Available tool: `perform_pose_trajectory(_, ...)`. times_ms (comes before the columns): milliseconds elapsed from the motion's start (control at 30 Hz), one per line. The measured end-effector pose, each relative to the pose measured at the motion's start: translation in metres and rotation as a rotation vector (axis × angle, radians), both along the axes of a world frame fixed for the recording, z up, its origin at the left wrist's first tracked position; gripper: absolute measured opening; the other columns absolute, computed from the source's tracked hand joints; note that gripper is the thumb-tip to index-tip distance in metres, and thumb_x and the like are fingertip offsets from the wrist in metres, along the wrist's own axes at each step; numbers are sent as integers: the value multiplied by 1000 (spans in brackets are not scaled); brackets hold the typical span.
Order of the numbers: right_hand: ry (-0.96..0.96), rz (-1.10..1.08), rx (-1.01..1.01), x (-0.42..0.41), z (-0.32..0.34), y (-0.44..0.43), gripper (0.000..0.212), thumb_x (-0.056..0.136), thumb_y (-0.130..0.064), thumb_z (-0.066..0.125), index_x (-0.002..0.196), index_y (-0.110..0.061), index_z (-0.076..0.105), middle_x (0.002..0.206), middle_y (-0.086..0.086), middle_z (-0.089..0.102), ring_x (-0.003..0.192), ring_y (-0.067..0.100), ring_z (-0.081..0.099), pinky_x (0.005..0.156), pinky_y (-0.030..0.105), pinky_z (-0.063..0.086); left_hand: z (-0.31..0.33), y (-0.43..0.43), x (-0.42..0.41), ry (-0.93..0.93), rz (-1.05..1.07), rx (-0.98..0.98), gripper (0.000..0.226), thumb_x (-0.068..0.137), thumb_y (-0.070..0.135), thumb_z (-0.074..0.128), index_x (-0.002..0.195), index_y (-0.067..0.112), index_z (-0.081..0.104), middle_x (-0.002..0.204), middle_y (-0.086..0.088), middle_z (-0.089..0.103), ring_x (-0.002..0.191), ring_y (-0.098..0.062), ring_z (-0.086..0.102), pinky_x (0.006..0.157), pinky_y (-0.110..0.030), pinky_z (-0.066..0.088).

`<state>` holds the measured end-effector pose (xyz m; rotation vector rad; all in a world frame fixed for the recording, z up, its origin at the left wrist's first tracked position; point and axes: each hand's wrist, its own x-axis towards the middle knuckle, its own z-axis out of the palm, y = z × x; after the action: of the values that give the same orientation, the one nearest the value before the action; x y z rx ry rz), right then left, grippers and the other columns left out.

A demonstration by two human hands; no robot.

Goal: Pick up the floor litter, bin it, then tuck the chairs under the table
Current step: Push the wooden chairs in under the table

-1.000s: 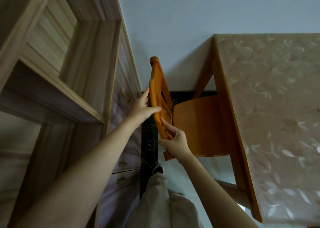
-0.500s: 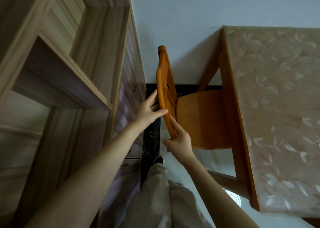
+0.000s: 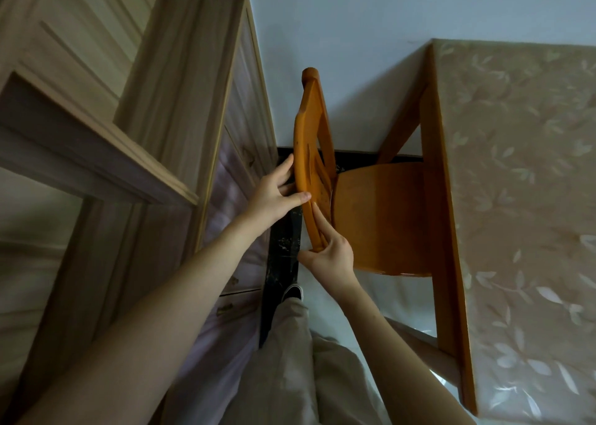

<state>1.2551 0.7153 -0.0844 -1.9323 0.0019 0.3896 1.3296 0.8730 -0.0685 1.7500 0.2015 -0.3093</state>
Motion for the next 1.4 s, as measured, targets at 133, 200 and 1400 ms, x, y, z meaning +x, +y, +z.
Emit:
perform_pose_trajectory(133, -9, 12, -15, 15, -3, -7, 94, 70, -1, 68, 150, -35, 34, 61, -32, 53, 41, 5, 37, 44, 17, 32, 1, -5, 15, -2, -5, -16, 89, 82, 5, 74, 152, 15, 20, 150, -7, 41, 132, -11, 46, 108, -35, 41)
perform_pose_trajectory(200, -4, 18, -15, 22, -3, -12, 94, 70, 0, 67, 151, -35, 33, 59, -32, 54, 41, 5, 36, 44, 18, 32, 0, -9, 21, -7, -10, -20, 89, 81, 6, 74, 153, 16, 21, 149, -6, 43, 131, -12, 47, 108, -38, 42)
perform_pose_trajectory(1400, 88, -51, 18, 134, 22, -92, 87, 76, 8, 66, 147, -33, 39, 72, 12, 47, 47, 15, 43, 45, 15, 43, -4, -88, 140, -62, -68, 30, 93, 77, 16, 80, 152, 16, 25, 150, -6, 41, 137, -20, 40, 109, -45, 41)
